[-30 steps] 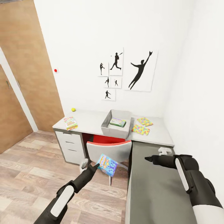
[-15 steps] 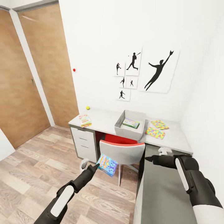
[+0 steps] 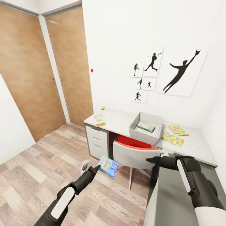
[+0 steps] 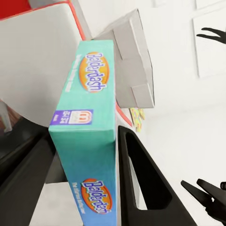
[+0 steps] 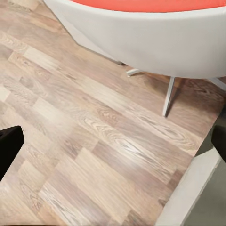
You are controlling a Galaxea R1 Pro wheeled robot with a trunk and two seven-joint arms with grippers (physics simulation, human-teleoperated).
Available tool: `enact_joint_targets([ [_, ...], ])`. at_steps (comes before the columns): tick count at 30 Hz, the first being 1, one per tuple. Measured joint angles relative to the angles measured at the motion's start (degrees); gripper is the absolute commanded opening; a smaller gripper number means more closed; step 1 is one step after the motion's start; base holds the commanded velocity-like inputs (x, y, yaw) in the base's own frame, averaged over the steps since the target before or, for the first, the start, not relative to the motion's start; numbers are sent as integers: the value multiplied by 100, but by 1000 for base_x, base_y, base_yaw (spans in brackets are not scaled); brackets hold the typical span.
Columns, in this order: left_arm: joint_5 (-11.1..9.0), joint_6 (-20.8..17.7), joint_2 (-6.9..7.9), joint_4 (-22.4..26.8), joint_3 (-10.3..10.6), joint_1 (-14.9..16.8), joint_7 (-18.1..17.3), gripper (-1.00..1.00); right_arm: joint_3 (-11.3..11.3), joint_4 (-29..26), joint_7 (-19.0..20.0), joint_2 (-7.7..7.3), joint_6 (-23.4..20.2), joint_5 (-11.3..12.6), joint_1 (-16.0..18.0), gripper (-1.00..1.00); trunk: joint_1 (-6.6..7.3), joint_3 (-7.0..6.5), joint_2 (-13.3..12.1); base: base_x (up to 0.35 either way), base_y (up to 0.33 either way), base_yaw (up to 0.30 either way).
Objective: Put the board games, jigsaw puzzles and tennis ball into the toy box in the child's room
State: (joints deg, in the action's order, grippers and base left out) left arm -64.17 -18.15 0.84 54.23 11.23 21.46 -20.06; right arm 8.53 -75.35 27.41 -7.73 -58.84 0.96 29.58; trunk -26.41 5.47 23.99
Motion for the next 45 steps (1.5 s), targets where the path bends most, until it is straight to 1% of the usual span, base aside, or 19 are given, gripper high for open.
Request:
enact_joint_targets([
  [45,3,0,-15,0,0,0,0,-100,9,0,0,0,-9,0,0,100,0,0,0,0,0,294],
])
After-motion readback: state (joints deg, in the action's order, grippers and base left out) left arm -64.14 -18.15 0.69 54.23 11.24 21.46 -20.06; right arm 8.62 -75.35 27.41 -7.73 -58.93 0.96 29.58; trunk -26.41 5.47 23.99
